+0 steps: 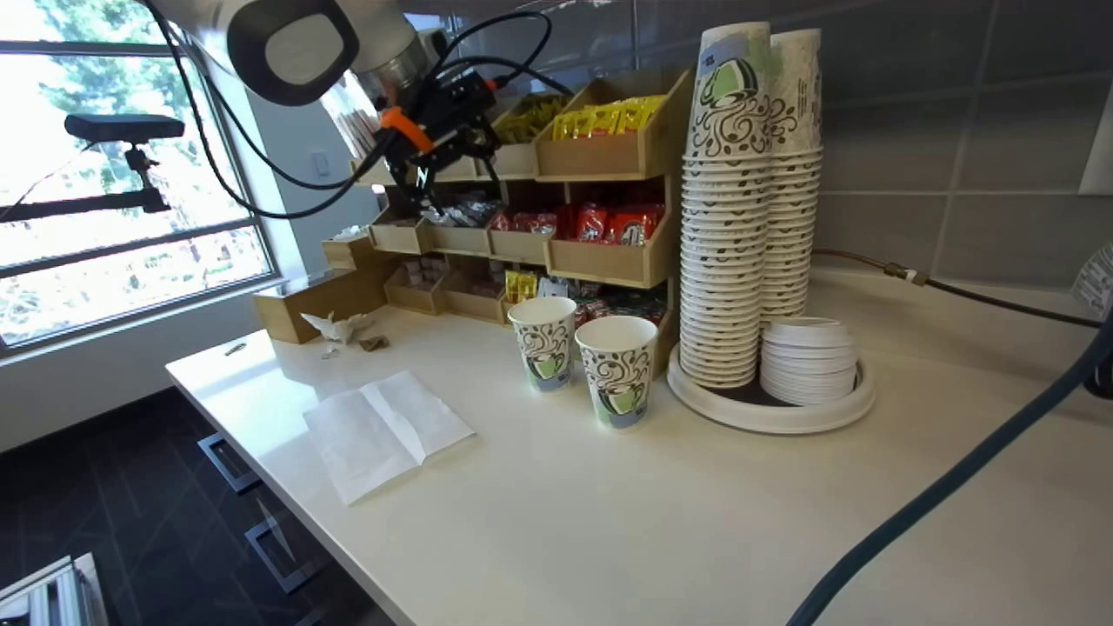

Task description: Pick up the red sachet from the counter and put it on the wooden stand.

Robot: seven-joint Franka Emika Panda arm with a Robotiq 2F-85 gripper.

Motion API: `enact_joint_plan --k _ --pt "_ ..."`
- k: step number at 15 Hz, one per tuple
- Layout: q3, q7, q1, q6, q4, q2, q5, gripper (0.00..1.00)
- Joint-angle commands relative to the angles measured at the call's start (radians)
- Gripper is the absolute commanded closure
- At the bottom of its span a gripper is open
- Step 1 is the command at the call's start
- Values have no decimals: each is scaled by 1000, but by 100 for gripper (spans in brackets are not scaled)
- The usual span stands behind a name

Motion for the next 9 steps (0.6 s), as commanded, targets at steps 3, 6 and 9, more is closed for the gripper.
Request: enact_joint_plan --k 3,6,9 --pt "49 307 -58 -103 -27 -103 -136 0" --pt "53 437 -63 -108 -40 -145 -165 0" --pt "49 532 -57 -113 -61 -182 -169 0"
